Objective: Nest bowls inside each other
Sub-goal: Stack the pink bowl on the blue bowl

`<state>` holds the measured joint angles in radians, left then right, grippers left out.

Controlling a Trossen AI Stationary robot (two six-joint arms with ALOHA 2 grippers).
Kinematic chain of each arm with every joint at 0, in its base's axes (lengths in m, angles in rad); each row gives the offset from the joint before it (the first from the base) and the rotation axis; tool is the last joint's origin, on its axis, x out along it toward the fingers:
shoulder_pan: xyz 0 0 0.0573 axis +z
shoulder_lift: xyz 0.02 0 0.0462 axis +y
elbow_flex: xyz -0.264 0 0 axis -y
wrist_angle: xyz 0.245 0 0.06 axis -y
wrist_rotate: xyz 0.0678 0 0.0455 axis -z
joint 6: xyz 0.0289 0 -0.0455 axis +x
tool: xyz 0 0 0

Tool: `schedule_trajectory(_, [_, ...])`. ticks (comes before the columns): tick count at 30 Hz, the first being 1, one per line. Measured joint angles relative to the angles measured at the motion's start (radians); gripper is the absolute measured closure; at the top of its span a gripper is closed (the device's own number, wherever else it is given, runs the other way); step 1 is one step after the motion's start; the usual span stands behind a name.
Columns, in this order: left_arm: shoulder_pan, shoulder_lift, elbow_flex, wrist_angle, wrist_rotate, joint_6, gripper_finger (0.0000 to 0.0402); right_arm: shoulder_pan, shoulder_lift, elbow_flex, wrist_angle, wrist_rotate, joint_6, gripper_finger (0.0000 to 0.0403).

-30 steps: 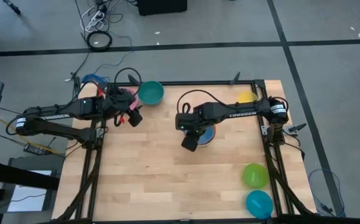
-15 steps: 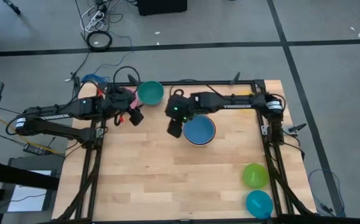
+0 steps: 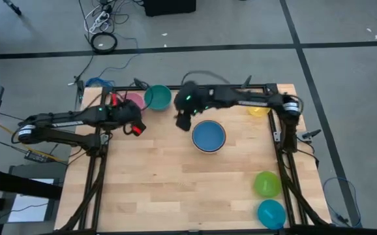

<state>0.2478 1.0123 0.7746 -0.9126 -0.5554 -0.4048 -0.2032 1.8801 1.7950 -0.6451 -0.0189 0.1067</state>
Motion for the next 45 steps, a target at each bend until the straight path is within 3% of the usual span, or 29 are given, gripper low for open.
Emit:
schedule_trajectory(5, [0.054,0.113,-0.055,0.003,0.044,-0.033,0.0117,-0.013,-0.155,0.001,0.021,0.096,-0.044,0.0239])
schedule_trajectory(11, [0.089,0.225,-0.054,0.105,0.1,0.035,0.0117,-0.015,-0.28,0.002,-0.063,0.21,-0.066,0.0239])
schedule_trajectory(22, [0.141,0.329,-0.048,0.161,0.159,0.06,0.0121,0.006,-0.313,0.0,-0.183,0.287,-0.063,0.0239])
schedule_trajectory(24, [0.149,0.333,-0.048,0.159,0.162,0.061,0.0138,0.007,-0.311,0.0,-0.183,0.287,-0.059,0.0239])
schedule_trajectory(27, [0.161,0.335,-0.048,0.146,0.166,0.063,0.0195,0.007,-0.311,0.0,-0.168,0.287,-0.054,0.0239])
schedule_trajectory(33, [0.198,0.335,-0.048,0.133,0.196,0.072,0.0379,0.007,-0.311,0.0,-0.171,0.288,-0.028,0.0239])
schedule_trajectory(39, [0.166,0.328,0.015,0.1,0.259,0.087,0.0393,0.019,-0.312,0.0,-0.218,0.289,0.0,0.0239])
schedule_trajectory(45, [0.029,0.322,0.205,0.078,0.266,0.124,0.0393,0.02,-0.312,0.0,-0.281,0.342,0.001,0.0239])
